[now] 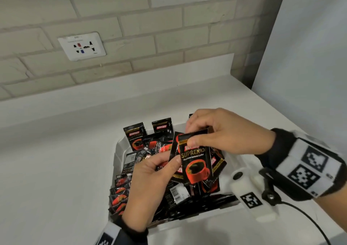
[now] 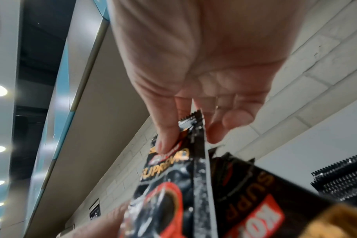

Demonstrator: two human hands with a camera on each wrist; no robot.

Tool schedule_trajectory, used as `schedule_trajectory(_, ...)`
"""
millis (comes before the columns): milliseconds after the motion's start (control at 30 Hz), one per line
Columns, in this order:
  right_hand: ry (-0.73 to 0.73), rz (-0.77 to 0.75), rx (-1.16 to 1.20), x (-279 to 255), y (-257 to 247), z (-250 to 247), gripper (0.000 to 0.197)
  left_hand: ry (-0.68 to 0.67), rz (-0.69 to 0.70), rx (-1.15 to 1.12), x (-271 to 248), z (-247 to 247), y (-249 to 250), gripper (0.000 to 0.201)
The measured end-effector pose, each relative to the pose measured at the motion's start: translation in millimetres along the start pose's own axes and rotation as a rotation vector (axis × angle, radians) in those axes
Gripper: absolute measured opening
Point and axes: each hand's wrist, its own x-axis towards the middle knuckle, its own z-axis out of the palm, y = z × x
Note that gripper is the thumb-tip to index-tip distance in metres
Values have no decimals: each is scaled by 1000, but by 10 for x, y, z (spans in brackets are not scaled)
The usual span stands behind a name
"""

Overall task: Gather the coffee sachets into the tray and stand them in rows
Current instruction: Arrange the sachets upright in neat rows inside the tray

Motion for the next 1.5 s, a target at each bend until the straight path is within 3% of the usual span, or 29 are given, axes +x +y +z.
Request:
schedule_trajectory(200, 285, 48, 116, 49, 180, -210, 9, 107, -15, -70, 28, -74, 25, 17)
schedule_trajectory(267, 300, 86, 129, 44, 311, -297, 10, 166, -16, -83, 51, -145, 22, 16)
schedule_trajectory(333, 213, 147, 96, 45, 442, -318, 5, 210, -18, -84, 69, -213, 8, 15)
schedule_trajectory(500, -120, 296, -363, 121, 797, -125, 12, 219, -4, -88, 84, -278, 4, 14)
schedule_trajectory(967, -200, 84, -951, 252, 728, 44, 22, 175, -19, -69, 70, -178, -5, 15)
schedule_trajectory(1100, -90, 28, -974, 262, 644, -10, 24, 143, -14, -55, 61, -171, 5, 18)
schedule_trajectory(1233, 198, -104, -630, 248, 314, -131, 22, 87, 22, 19, 66, -140, 23, 18)
schedule_trajectory(1267, 184, -174, -521, 239, 199, -134, 22, 61, 32, 41, 65, -116, 37, 17)
schedule_trajectory(1333, 21, -287, -425, 224, -36, -104, 31, 8, 53, 74, 61, -55, 76, 14)
schedule_trajectory(1400, -184, -316, -526, 253, -179, -41, 39, 6, 74, 116, 61, 4, 105, 10)
schedule_trajectory(1500, -278, -305, -533, 296, -193, -42, 31, 38, 85, 143, 75, -7, 80, 20)
